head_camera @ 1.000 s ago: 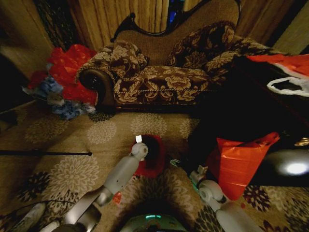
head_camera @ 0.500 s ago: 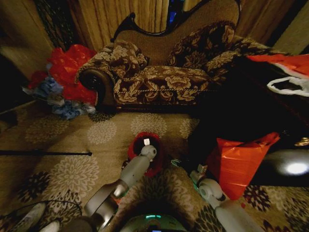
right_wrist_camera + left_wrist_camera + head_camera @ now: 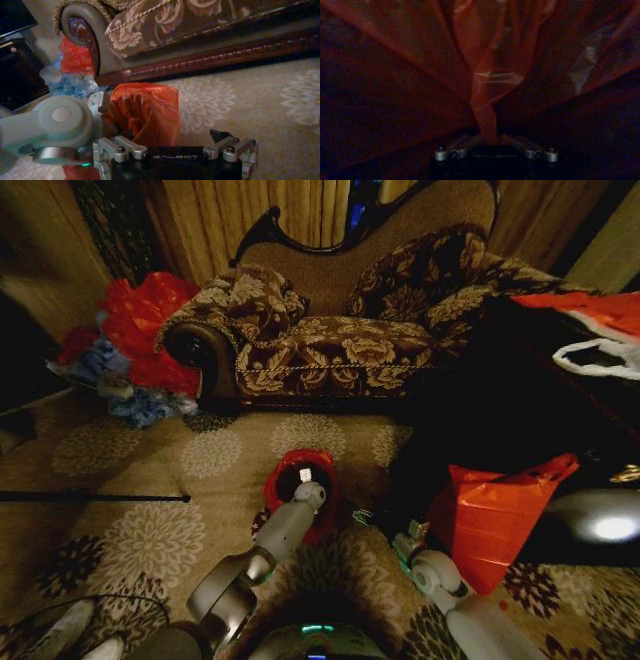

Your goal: Place a garbage bag over the trash bin.

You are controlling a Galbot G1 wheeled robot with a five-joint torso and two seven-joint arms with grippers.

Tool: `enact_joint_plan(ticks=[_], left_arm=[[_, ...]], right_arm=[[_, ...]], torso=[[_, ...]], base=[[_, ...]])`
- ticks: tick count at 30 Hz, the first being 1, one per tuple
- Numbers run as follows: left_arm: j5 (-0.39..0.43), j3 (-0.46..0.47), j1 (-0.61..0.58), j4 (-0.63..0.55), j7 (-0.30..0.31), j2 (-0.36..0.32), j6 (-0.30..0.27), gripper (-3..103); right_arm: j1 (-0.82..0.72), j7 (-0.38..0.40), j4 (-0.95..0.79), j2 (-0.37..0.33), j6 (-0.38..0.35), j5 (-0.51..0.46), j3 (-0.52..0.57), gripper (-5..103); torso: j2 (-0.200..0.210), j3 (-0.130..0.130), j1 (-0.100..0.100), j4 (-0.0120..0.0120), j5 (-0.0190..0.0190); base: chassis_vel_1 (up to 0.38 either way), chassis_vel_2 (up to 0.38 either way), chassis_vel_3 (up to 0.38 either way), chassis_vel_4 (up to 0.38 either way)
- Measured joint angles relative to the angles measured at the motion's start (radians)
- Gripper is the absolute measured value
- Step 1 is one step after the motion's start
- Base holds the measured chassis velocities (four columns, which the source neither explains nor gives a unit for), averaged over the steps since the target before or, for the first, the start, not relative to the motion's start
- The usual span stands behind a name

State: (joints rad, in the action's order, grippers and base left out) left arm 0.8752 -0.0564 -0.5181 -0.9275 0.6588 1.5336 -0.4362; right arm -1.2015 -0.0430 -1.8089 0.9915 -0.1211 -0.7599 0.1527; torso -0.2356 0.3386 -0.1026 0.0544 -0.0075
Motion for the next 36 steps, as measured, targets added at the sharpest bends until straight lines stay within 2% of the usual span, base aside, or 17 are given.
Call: enact_joint_plan(ticks=[1,3,4,6,8,12,14,15,16,19,20,22,24,27,32,34,36], left_arm=[[0.003,-0.001,-0.017,-0.049,0.0,-0.022,-0.005,0],[0.007,-0.004,-0.044,-0.126,0.0,-0.058,-0.003,11],[0.007,-0.004,-0.044,-0.126,0.0,-0.058,-0.003,11],[0.008,-0.008,-0.078,-0.223,-0.003,-0.104,-0.001,22],[0.007,-0.009,-0.089,-0.254,-0.004,-0.119,-0.001,22],[0.005,-0.013,-0.157,-0.435,-0.003,-0.196,-0.013,43],[0.006,-0.014,-0.165,-0.457,-0.003,-0.205,-0.016,43],[0.008,-0.017,-0.189,-0.515,-0.007,-0.228,-0.021,54],[0.008,-0.017,-0.189,-0.515,-0.007,-0.228,-0.021,54],[0.014,-0.022,-0.234,-0.634,-0.067,-0.282,-0.025,70],[0.014,-0.022,-0.234,-0.634,-0.067,-0.282,-0.025,70],[0.05,-0.014,-0.256,-0.707,-0.125,-0.323,-0.025,81],[0.068,-0.006,-0.262,-0.733,-0.137,-0.337,-0.029,81],[0.124,0.031,-0.276,-0.833,-0.175,-0.411,-0.069,96],[0.147,0.058,-0.27,-0.889,-0.208,-0.481,-0.104,100],[0.21,0.089,-0.224,-0.906,-0.244,-0.533,-0.131,100],[0.262,0.099,-0.172,-0.876,-0.258,-0.538,-0.143,100]], right_arm=[[0.001,0.002,-0.006,-0.001,-0.002,0.0,-0.002,100],[0.001,0.006,-0.015,-0.002,-0.005,0.0,-0.005,100],[0.001,0.006,-0.015,-0.002,-0.005,0.0,-0.005,100],[0.001,0.01,-0.025,-0.003,-0.008,0.0,-0.007,100],[0.001,0.011,-0.027,-0.003,-0.009,0.0,-0.007,100],[0.003,0.015,-0.033,-0.003,-0.01,0.0,-0.007,100],[0.003,0.015,-0.033,-0.003,-0.01,0.0,-0.007,100],[0.003,0.016,-0.035,-0.003,-0.01,0.0,-0.007,100],[0.003,0.016,-0.035,-0.003,-0.01,0.0,-0.007,100],[0.0,0.018,-0.04,-0.002,-0.01,0.0,-0.007,100],[0.0,0.018,-0.04,-0.002,-0.01,0.0,-0.007,100],[-0.007,0.019,-0.041,0.003,-0.01,0.001,-0.005,100],[-0.009,0.019,-0.041,0.005,-0.01,0.001,-0.004,100],[-0.026,0.017,-0.036,0.015,-0.008,0.005,0.009,100],[-0.039,0.015,-0.028,0.021,-0.002,0.018,0.018,100],[-0.047,0.009,-0.017,0.031,0.003,0.027,0.024,100],[-0.048,0.006,-0.011,0.038,0.006,0.031,0.027,100]], torso=[[0.0,0.0,0.0,0.0,0.0],[0.0,0.0,0.0,0.0,-0.0001],[0.0,0.0,0.0,0.0,-0.0001],[0.0,0.0,0.0,-0.0001,-0.0001],[0.0,0.0,0.0,0.0,-0.0002],[0.0,0.0,0.0,0.0001,-0.0003],[0.0,0.0,0.0,0.0,-0.0001],[0.0,0.0,0.0,0.0,0.0],[0.0,0.0,0.0,0.0,0.0],[0.0,0.0,0.0,0.0,0.0],[0.0,0.0,0.0,0.0,0.0],[0.0,0.0,0.0,0.0002,-0.0003],[0.0,0.0,0.0,0.0001,0.0],[0.0,0.0,0.0,0.0002,-0.0002],[0.0,0.0,0.0,-0.0002,-0.0001],[0.0,0.0,0.0,-0.0002,0.0002],[0.0,0.0,0.0,0.0,0.0001]], base=[[0.0,0.0,0.0,0.0],[0.0,0.0,0.0,0.0],[0.0,0.0,0.0,0.0],[0.0,0.0,0.0,0.0],[0.0,0.0,0.0,0.0],[0.0,0.0,0.0,0.0],[0.0,0.0,0.0,0.0],[0.0,0.0,0.0,0.0],[0.0,0.0,0.0,0.0],[0.0,0.0,0.0,0.0],[0.0,0.0,0.0,0.0],[0.0,0.0,0.0,0.0],[0.0,0.0,0.0,0.0],[0.0,0.0,0.0,0.0],[0.0,0.0,0.0,0.0],[0.0,0.0,0.0,0.0],[0.0,0.0,0.0,0.0]])
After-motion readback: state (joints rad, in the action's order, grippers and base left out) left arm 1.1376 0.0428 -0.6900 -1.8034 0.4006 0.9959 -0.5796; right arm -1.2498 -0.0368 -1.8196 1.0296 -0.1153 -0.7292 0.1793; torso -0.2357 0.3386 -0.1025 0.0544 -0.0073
